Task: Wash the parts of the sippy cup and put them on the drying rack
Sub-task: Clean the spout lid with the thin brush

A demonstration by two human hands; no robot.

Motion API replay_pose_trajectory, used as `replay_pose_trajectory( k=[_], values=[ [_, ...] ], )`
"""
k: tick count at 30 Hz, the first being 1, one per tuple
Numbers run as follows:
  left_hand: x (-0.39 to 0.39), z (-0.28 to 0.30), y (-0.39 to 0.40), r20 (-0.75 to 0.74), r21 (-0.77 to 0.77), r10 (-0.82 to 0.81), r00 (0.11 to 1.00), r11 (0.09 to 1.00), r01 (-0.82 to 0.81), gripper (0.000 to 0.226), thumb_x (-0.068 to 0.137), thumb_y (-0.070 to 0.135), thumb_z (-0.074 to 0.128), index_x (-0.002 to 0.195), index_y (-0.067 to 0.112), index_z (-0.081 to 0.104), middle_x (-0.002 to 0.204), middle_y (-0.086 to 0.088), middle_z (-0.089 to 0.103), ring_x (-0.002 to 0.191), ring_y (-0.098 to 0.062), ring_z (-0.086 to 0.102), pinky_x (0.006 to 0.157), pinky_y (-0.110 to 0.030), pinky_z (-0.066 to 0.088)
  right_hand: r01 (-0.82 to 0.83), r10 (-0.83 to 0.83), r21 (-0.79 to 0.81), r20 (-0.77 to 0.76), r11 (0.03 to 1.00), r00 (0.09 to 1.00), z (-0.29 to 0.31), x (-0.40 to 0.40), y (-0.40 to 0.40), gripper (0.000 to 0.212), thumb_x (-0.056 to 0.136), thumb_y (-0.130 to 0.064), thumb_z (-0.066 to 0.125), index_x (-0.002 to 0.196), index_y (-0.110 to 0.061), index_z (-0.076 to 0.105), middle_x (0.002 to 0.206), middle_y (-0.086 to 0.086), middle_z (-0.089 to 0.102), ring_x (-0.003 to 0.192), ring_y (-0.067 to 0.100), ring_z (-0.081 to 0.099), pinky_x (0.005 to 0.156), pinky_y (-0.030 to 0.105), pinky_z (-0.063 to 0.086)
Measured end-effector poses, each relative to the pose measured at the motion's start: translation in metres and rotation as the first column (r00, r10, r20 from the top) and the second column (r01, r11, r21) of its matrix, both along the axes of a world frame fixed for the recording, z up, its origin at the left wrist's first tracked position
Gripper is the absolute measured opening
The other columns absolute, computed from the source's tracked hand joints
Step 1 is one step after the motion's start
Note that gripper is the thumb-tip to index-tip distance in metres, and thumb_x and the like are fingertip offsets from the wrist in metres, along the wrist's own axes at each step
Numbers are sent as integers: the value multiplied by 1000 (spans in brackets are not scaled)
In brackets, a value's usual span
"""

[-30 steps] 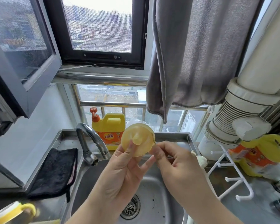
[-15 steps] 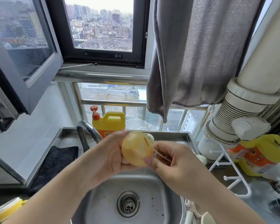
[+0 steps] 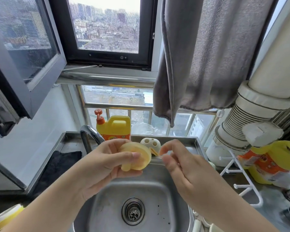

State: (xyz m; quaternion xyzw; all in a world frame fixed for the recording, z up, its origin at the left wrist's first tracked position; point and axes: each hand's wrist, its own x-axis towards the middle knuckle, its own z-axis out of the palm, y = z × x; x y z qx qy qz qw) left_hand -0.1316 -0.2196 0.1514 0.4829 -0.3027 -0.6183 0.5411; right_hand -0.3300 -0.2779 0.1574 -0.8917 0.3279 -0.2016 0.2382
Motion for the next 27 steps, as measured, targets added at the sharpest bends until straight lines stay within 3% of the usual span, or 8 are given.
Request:
replay_pose_trajectory(
  k=[2, 4, 8, 14, 18, 22, 24, 27],
  values=[
    [-1, -1, 1, 83, -39, -36, 996, 998, 39, 40, 47, 19, 87, 85, 9, 76, 94, -16, 71, 82, -21, 69, 69, -27, 57, 10, -19, -254, -32, 967, 999, -2, 0, -1, 18, 99, -43, 24, 94, -34, 38, 48, -15, 35, 54, 7, 36, 56, 23, 34],
    [-3, -1, 2, 124, -62, -53, 991, 996, 61, 36, 49, 22, 84, 82, 12, 76, 87, -12, 71, 76, -17, 67, 67, -21, 54, 52, -51, -394, 12, 918, 999, 0, 2, 0, 13, 92, -37, 35, 88, -30, 45, 48, -17, 23, 51, 9, 28, 51, 26, 31],
    [-6, -1, 4, 156, -104, -68, 985, 991, 85, 30, 47, 20, 83, 75, 12, 74, 76, -10, 67, 66, -12, 62, 57, -16, 48, 75, -72, -409, 22, 909, 997, 3, 5, 0, 13, 87, -33, 41, 81, -28, 52, 50, -12, 41, 42, 10, 37, 41, 19, 25],
    [1, -2, 5, 92, -126, -85, 992, 987, 96, 20, 58, 11, 81, 76, 15, 75, 83, -8, 68, 73, -13, 63, 62, -17, 50, 96, -64, -318, 110, 943, 992, -6, 3, -8, 16, 86, -31, 49, 76, -20, 56, 51, -18, 26, 41, 2, 26, 48, 18, 25],
    [-7, -6, 2, 221, -150, -94, 971, 980, 129, 16, 64, 5, 73, 73, 18, 74, 95, -2, 68, 79, -12, 61, 65, -21, 51, 53, -21, -329, 99, 943, 995, -1, 14, -6, 16, 85, -29, 52, 76, -18, 58, 53, -18, 31, 42, 4, 27, 48, 18, 31],
    [-1, -6, 3, 351, -189, -92, 932, 968, 167, 19, 65, 14, 79, 84, 16, 76, 97, -2, 73, 79, -11, 63, 66, -19, 51, 44, -21, -319, 76, 947, 997, -4, 10, -12, 11, 83, -25, 57, 75, -17, 58, 54, -18, 33, 43, 7, 29, 51, 22, 31],
    [2, -8, 5, 365, -194, -104, 925, 963, 185, 24, 64, 14, 80, 86, 8, 73, 95, -5, 73, 79, -14, 63, 66, -20, 52, 41, -24, -264, 68, 964, 997, -5, 5, -17, 12, 83, -27, 56, 75, -18, 59, 49, -21, 30, 42, -2, 34, 52, 19, 29],
    [1, -9, 5, 366, -218, -118, 923, 954, 208, 14, 67, 3, 73, 73, 16, 71, 95, -12, 71, 79, -17, 63, 67, -21, 51, 5, 8, -209, 61, 978, 998, -5, 6, -18, 13, 83, -30, 54, 77, -20, 60, 49, -20, 36, 46, -5, 39, 52, 16, 33]
  ],
)
